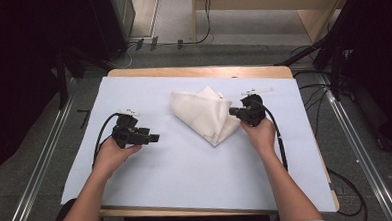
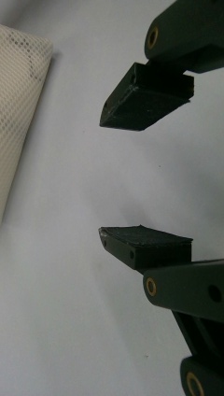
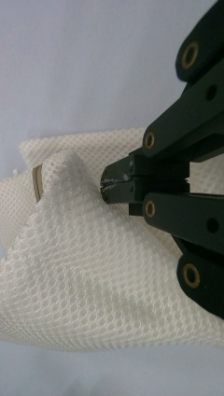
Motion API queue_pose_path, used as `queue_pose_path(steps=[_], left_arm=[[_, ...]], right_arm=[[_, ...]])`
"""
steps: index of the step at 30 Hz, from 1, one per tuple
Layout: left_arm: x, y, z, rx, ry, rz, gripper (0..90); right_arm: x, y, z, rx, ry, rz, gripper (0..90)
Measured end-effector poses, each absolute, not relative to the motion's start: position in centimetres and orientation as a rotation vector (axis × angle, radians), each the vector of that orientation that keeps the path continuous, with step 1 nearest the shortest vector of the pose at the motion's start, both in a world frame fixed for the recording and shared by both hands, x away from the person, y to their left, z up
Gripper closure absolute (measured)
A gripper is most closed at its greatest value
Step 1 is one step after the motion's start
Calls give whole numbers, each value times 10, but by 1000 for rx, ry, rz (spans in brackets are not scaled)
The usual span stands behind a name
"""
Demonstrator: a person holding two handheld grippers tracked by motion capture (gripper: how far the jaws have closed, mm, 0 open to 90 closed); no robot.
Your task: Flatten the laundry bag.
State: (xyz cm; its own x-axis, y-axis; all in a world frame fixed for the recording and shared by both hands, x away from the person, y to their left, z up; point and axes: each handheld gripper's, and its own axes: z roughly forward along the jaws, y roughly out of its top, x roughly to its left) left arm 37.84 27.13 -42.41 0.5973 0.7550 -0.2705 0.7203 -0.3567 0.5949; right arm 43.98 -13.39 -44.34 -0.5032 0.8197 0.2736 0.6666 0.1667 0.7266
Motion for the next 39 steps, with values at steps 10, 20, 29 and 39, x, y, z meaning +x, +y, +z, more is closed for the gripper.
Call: queue_pose_path(steps=[10,20,29,39], left_arm=[[377,278,-415,2103,1185,66,412],[375,292,-403,2054,1211,83,417],[375,314,-396,2005,1259,123,420],[374,330,-394,1974,1311,154,423]], right_arm=[[424,-121,-427,1391,2275,1299,900],[403,-93,-416,1266,2350,1328,900],[395,-69,-424,1205,2453,1284,900],[388,-66,-433,1201,2497,1247,900]])
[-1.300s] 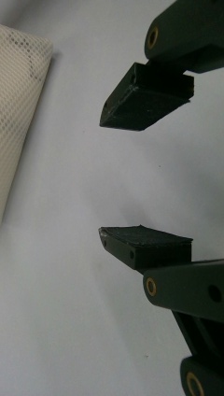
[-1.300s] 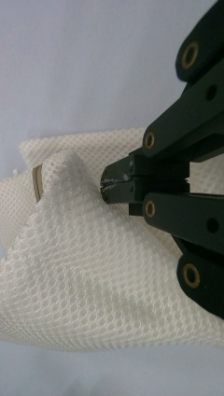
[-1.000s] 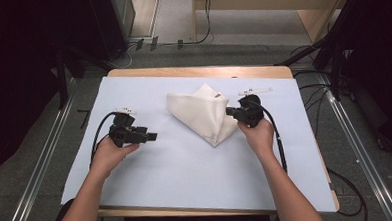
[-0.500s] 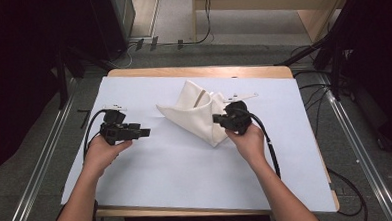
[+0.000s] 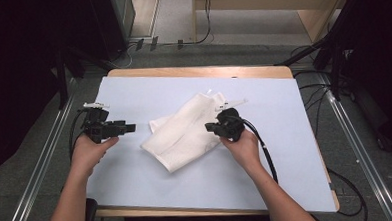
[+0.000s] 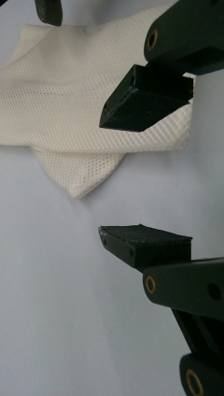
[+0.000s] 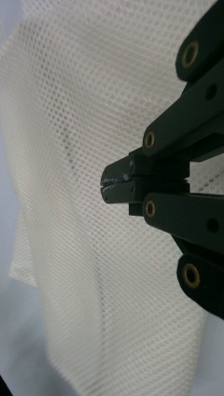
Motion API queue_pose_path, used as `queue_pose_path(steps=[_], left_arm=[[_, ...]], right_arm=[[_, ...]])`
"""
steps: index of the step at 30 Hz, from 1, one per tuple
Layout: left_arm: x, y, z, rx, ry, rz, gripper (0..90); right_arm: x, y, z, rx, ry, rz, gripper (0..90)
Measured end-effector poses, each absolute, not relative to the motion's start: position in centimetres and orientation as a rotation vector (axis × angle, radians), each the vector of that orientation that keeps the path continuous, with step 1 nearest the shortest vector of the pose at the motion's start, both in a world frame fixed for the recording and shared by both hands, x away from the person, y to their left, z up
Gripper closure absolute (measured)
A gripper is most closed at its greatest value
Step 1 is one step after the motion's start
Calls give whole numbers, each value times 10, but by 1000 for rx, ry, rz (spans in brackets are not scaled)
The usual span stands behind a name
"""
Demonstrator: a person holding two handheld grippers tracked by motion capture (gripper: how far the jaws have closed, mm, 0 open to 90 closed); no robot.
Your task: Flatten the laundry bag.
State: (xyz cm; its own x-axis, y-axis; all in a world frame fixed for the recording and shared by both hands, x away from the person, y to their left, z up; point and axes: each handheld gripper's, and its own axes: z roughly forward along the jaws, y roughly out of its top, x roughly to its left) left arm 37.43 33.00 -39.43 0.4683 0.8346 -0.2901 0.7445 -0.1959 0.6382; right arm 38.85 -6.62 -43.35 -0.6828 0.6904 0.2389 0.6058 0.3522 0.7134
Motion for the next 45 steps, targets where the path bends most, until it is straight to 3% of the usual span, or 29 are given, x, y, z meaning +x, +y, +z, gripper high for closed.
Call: queue_pose_path(steps=[9,31,34,42,45], left_arm=[[380,307,-405,2020,1268,89,439],[409,266,-441,2125,1233,30,445],[410,261,-443,2134,1218,1,522],[411,261,-443,2123,1227,-96,868],[409,259,-437,2120,1203,-104,887]], right_arm=[[359,-61,-447,1183,2563,1177,898],[369,-53,-469,1161,2542,1114,900],[369,-54,-468,1172,2549,1126,900],[372,-81,-444,1231,2437,1205,900],[373,-87,-440,1236,2413,1216,900]])
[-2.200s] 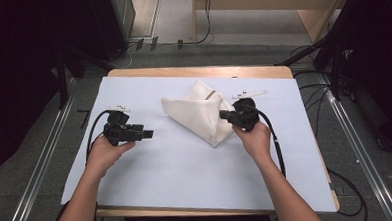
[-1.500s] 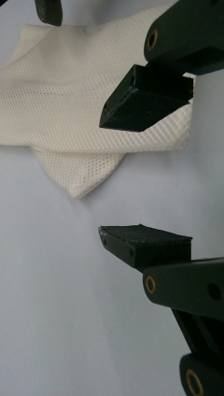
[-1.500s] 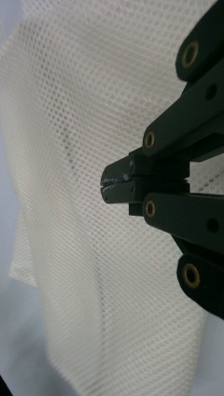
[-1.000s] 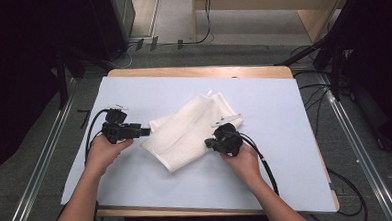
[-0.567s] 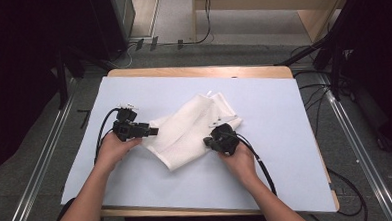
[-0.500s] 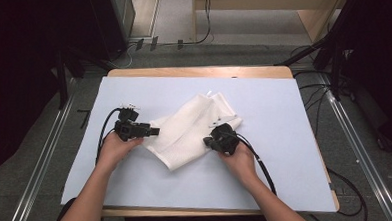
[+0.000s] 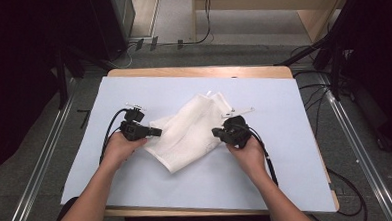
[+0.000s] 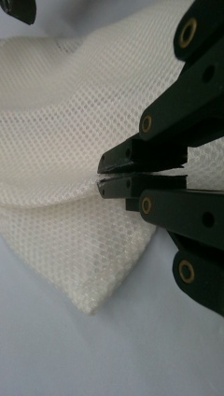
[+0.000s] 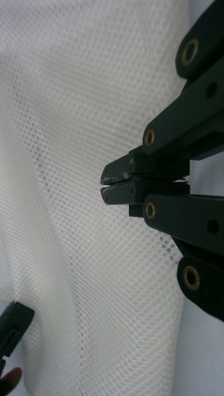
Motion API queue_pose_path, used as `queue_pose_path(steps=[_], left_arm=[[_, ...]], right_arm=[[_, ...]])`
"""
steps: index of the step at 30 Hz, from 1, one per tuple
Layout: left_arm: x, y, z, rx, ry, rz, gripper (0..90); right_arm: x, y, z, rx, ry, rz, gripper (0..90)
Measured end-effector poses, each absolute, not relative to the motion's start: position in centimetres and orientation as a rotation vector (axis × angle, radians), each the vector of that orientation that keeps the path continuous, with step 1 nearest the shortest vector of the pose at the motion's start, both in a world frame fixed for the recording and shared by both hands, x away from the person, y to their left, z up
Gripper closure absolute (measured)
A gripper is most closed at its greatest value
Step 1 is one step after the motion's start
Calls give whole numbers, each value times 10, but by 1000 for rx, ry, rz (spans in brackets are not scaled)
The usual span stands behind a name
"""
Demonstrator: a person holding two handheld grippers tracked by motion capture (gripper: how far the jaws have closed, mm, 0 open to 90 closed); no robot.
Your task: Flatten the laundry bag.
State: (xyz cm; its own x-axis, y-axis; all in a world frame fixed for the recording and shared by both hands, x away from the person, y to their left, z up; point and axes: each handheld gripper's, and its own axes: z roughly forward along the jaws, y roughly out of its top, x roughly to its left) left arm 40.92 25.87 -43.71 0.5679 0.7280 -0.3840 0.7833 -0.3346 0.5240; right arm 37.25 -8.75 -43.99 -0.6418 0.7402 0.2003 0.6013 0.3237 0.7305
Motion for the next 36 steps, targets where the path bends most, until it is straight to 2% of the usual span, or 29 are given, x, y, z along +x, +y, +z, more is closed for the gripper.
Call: queue_pose_path(steps=[7,10,15,17,20,25,28,34,36], left_arm=[[398,239,-421,2135,1083,-102,898],[394,229,-424,2174,1056,-106,897],[394,222,-437,2181,1058,-188,884],[394,227,-433,2174,1067,-156,857],[396,241,-419,2146,1075,-77,734],[410,267,-414,2118,1150,23,709],[421,276,-424,2100,1212,30,618],[429,278,-441,2111,1221,-48,601],[429,274,-445,2140,1215,-55,628]], right_arm=[[373,-93,-435,1267,2384,1229,900],[376,-88,-435,1263,2386,1250,873],[385,-73,-442,1261,2414,1216,869],[388,-70,-444,1268,2423,1215,864],[387,-66,-444,1255,2428,1217,853],[385,-61,-443,1259,2437,1226,834],[380,-50,-441,1229,2448,1225,793],[370,-28,-439,1174,2489,1236,759],[364,-20,-438,1152,2511,1243,750]])
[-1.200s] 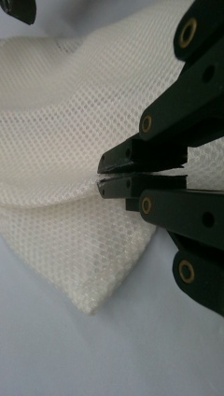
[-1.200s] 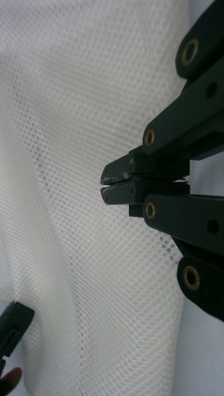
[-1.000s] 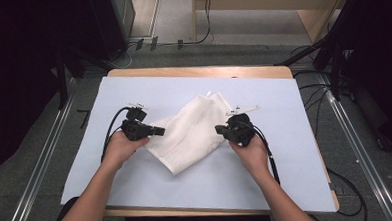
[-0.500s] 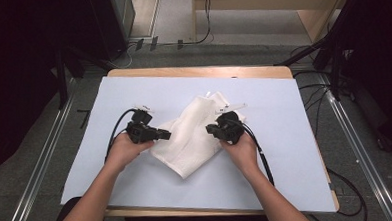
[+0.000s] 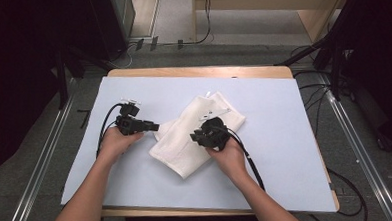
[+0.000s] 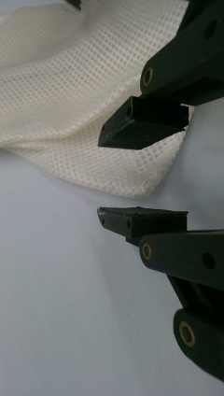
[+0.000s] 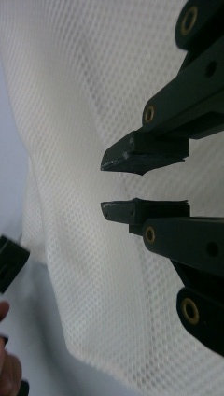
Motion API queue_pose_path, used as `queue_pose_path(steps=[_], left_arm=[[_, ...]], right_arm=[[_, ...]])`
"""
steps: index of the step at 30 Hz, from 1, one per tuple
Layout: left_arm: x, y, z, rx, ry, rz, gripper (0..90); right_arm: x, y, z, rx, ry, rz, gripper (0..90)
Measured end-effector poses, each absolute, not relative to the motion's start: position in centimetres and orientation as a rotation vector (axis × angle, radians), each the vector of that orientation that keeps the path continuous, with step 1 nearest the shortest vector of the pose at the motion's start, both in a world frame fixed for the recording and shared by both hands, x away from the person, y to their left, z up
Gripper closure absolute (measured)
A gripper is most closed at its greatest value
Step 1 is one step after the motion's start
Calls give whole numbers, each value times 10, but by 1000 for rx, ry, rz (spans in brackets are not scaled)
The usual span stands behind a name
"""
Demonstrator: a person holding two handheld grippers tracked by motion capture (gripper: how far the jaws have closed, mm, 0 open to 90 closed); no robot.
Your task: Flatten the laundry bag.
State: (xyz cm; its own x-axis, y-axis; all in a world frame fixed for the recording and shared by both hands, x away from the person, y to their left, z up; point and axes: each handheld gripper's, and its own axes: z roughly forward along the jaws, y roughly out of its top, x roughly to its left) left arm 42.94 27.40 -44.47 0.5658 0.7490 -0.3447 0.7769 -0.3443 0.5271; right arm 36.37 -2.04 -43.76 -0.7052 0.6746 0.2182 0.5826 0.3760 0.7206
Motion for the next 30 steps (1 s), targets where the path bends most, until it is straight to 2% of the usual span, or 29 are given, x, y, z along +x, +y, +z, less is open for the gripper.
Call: queue_pose_path(steps=[5,7,14,23,25,30], left_arm=[[431,269,-450,2165,1229,-95,810],[430,268,-450,2172,1220,-91,857],[430,267,-449,2172,1220,-92,872],[430,267,-449,2163,1220,-99,873],[430,268,-448,2162,1225,-116,879],[431,268,-447,2149,1240,-134,889]], right_arm=[[347,-3,-432,1102,2553,1264,694],[340,4,-430,1071,2572,1261,669],[318,29,-427,982,2644,1276,564],[309,56,-434,923,2669,1245,345],[308,62,-437,904,2667,1206,352],[315,67,-448,932,2680,1144,492]])
